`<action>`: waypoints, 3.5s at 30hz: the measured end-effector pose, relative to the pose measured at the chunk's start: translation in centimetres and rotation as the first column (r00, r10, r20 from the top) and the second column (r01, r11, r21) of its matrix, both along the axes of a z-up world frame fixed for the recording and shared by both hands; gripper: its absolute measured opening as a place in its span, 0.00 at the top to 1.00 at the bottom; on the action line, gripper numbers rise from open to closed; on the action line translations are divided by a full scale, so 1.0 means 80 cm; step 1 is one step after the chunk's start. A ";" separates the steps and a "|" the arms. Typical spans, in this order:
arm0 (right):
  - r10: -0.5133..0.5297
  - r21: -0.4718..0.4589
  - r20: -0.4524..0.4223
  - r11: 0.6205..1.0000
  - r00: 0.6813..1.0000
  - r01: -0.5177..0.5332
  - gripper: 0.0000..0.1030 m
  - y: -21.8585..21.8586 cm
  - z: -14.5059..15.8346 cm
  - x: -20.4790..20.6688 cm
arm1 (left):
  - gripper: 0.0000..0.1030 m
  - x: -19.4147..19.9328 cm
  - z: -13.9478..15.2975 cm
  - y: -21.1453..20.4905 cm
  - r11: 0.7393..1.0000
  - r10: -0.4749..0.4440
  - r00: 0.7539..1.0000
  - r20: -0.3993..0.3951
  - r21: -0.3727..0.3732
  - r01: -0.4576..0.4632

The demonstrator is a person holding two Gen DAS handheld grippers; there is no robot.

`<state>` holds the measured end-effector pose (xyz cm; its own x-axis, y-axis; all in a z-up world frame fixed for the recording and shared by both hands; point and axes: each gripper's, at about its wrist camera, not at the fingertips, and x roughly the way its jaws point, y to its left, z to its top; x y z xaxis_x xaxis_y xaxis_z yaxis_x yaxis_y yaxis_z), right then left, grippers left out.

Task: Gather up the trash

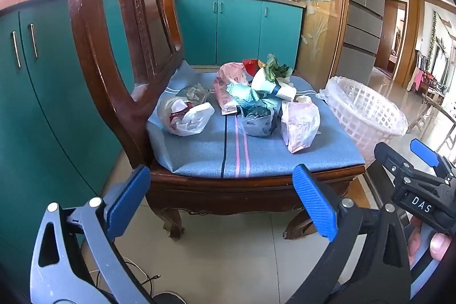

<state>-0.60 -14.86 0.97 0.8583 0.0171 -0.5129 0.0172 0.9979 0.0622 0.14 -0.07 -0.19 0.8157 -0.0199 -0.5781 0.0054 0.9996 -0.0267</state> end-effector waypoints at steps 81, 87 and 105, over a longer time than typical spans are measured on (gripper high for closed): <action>0.000 0.000 0.007 1.000 1.000 0.000 0.02 -0.003 0.002 -0.004 | 0.03 0.000 -0.006 0.000 1.000 -0.002 1.000 -0.018 0.014 0.002; 0.004 0.002 0.005 1.000 1.000 -0.004 0.02 0.001 0.000 -0.004 | 0.03 0.001 -0.006 -0.001 1.000 -0.002 1.000 -0.018 0.015 0.002; 0.160 0.097 -0.128 0.984 0.979 -0.148 0.03 0.023 -0.025 0.093 | 0.03 0.086 -0.016 -0.010 0.976 0.084 0.996 -0.020 0.203 -0.078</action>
